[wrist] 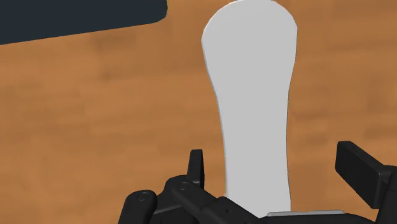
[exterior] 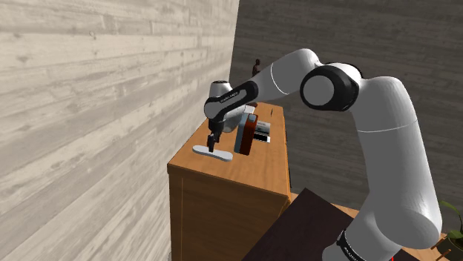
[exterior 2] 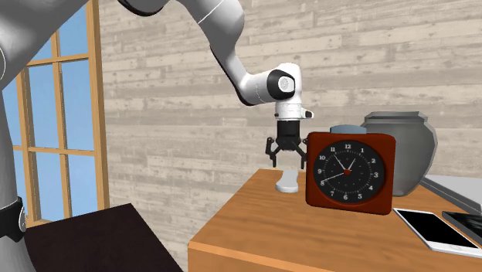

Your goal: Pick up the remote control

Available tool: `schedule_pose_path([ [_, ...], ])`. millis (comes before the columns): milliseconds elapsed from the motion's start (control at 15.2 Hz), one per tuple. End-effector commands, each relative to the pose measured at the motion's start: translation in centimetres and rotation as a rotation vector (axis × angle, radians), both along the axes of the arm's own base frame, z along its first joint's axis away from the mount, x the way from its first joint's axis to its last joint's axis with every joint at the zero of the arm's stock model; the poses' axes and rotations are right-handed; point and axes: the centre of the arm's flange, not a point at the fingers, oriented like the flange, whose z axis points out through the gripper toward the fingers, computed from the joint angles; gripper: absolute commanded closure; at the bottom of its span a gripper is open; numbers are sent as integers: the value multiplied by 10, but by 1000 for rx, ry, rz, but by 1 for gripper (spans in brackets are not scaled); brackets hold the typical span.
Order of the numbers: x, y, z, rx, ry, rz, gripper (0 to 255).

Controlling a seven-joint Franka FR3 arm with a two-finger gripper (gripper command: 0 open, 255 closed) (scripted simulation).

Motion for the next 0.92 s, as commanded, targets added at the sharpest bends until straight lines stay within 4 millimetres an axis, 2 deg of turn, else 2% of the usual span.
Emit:
schedule_pose_path([
  [0,5,0,-11,0,-2,5,0],
  [330,5,0,-38,0,-2,5,0],
  [462,5,0,-41,0,-2,5,0],
  [528,5,1,-41,0,-2,5,255],
  [858,6,1,-42,0,-2,5,255],
])
